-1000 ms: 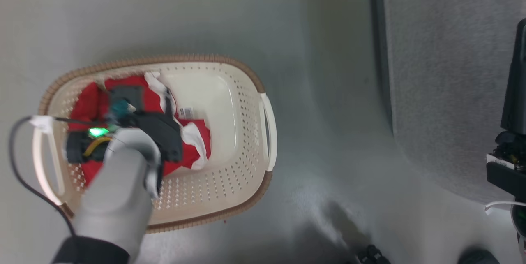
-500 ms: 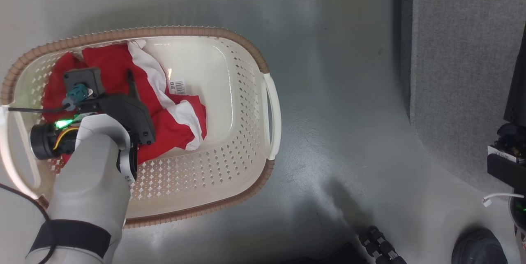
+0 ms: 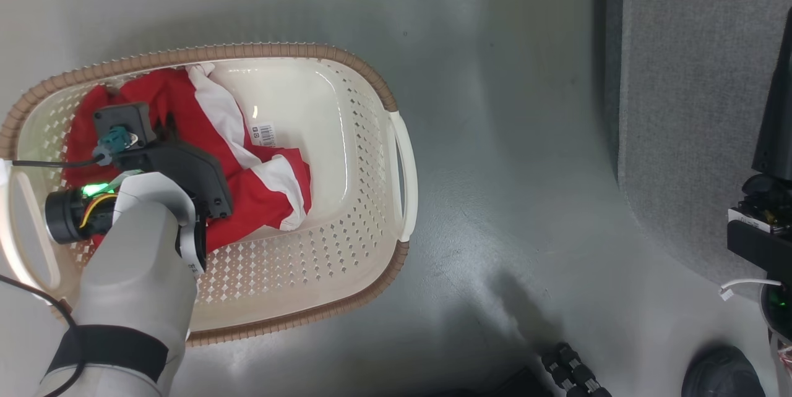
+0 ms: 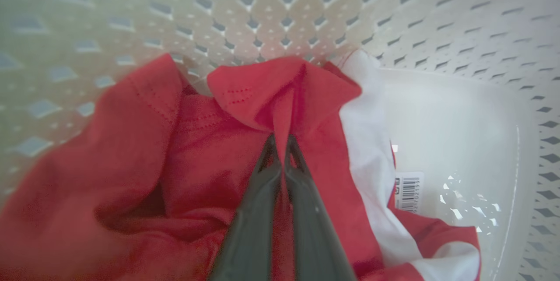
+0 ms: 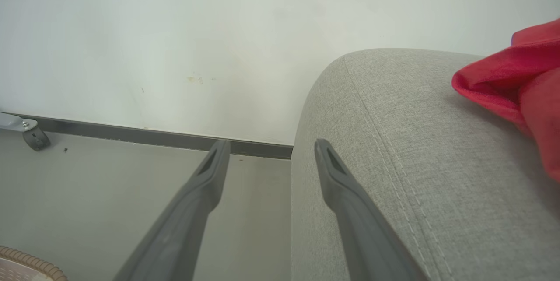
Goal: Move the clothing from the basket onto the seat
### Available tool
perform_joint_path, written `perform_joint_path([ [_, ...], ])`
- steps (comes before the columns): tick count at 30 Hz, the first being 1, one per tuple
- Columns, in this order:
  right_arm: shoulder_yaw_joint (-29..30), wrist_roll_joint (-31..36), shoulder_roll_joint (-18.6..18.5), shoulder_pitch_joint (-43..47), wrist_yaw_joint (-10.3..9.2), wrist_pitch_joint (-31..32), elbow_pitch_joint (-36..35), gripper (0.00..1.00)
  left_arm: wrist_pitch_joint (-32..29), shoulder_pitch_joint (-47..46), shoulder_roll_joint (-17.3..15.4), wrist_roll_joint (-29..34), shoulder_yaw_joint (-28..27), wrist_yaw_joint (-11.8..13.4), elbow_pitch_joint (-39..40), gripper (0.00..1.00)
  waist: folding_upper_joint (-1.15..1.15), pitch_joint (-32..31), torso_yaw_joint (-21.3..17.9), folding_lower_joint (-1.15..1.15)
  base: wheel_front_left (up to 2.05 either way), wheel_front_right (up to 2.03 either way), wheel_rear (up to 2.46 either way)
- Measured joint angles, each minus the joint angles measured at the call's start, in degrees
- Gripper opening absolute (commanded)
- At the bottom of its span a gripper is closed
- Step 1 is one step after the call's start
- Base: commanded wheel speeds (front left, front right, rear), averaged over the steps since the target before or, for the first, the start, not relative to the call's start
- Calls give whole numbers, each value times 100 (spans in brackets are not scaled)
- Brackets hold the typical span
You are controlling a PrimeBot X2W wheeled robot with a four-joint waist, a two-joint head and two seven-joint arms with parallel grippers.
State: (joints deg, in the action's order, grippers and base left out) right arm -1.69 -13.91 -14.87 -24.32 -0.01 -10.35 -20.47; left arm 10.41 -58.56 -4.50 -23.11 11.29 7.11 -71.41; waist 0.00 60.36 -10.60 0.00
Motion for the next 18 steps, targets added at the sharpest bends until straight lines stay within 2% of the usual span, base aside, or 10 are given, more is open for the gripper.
perform_joint_path([
  [10,-62,0,34,-119,8,-86,354,100,189,18,130,0,68,-8,-12,0,0,-301,49,0,0,0,0],
  [18,-127,0,51,-132,70,-142,890,100,338,342,257,11,235,-166,-10,0,0,-740,127,-1,0,0,0],
])
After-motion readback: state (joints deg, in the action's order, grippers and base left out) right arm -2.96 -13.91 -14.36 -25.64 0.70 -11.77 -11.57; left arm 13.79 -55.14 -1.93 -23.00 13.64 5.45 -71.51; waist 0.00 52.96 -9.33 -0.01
